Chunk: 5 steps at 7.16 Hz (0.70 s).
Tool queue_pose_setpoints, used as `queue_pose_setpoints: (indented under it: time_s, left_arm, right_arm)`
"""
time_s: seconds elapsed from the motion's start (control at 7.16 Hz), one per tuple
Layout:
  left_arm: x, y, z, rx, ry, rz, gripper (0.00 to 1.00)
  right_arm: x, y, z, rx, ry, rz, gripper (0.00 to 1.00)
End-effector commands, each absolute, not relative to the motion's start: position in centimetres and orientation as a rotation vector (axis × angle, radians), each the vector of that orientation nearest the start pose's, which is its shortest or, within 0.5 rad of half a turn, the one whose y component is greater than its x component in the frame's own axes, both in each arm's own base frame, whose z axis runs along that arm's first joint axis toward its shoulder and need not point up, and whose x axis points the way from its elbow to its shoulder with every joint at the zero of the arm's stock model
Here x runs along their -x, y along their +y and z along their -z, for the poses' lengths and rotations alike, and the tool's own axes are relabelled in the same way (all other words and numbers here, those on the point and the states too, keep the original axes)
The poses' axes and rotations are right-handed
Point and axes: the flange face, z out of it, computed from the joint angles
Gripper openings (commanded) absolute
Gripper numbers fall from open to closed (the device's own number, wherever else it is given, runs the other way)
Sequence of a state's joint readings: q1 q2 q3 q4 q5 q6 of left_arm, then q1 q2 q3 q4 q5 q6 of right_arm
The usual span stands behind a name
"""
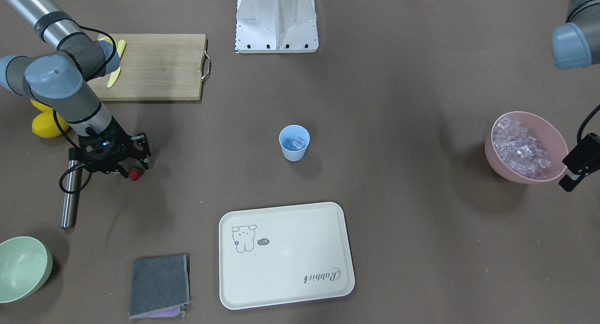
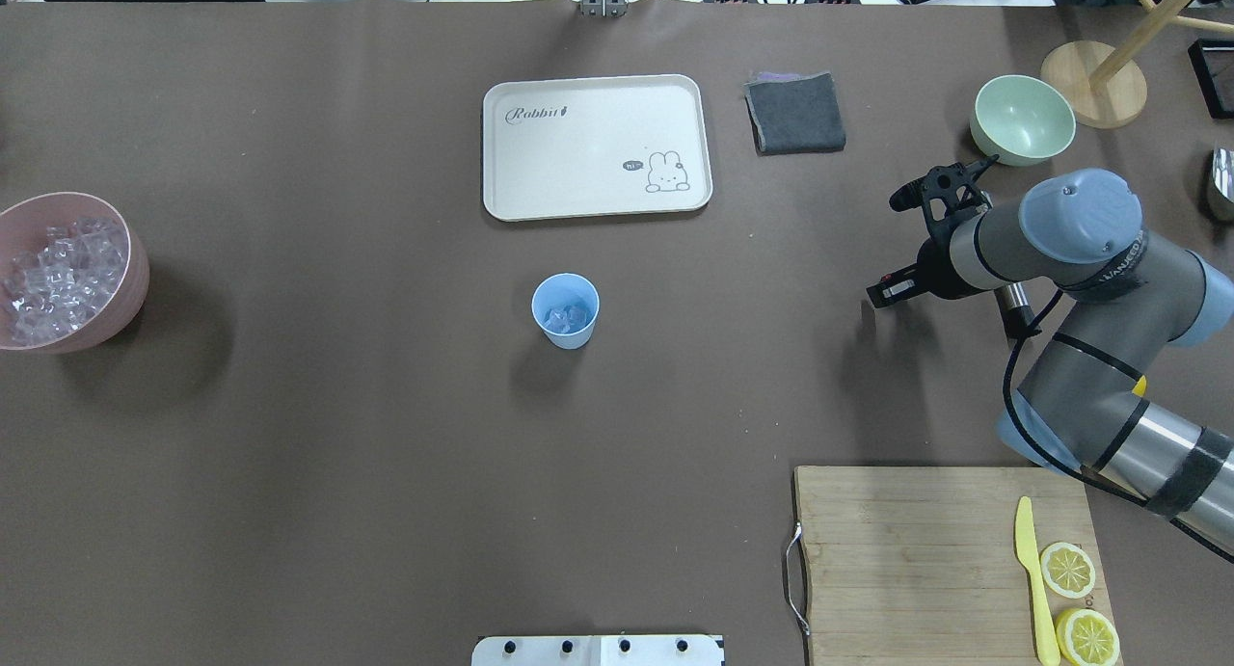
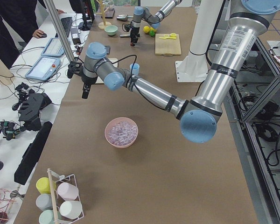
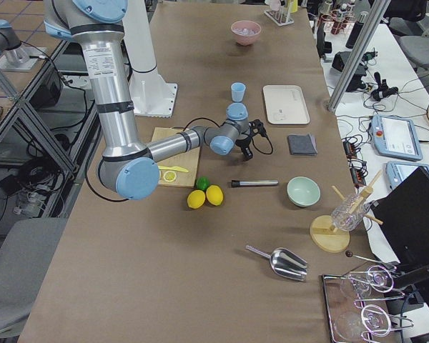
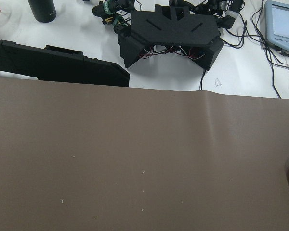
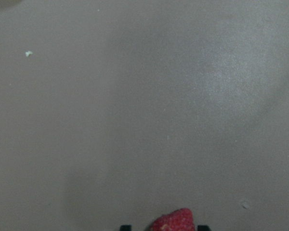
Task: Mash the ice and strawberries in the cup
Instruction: 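Lower the right gripper and grasp the red strawberry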
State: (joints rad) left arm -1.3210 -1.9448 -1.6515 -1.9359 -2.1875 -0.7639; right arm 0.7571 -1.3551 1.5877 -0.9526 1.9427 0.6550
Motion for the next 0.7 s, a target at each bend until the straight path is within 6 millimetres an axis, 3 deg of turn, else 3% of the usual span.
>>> queue_pose_setpoints:
  time_s: [0.0,0.14,0.28,0.56]
  left_arm:
    - [-8.4,-63.4,-36.7,-0.412,0.895,0.218,0.98]
    - [-8.4,-63.3,-36.7,-0.412,0.895,0.218,0.98]
    - [-8.3,-63.3,-36.7,-0.413,0.894,0.219,0.98]
    - [-8.3,-63.3,-36.9,-0.41,0.893,0.22,0.98]
  right_arm:
    - [37.1,-49.3,-47.3,-0.4,-0.819,0.294,0.0]
    - [36.5,-50.3,-46.2,-0.42,-0.828,0.281,0.0]
    - [35.4,-51.7,-43.4,-0.458,-0.858,0.265,0.0]
    - [36.7,-53.7,-34.1,-0.508,-0.982,0.176,0.0]
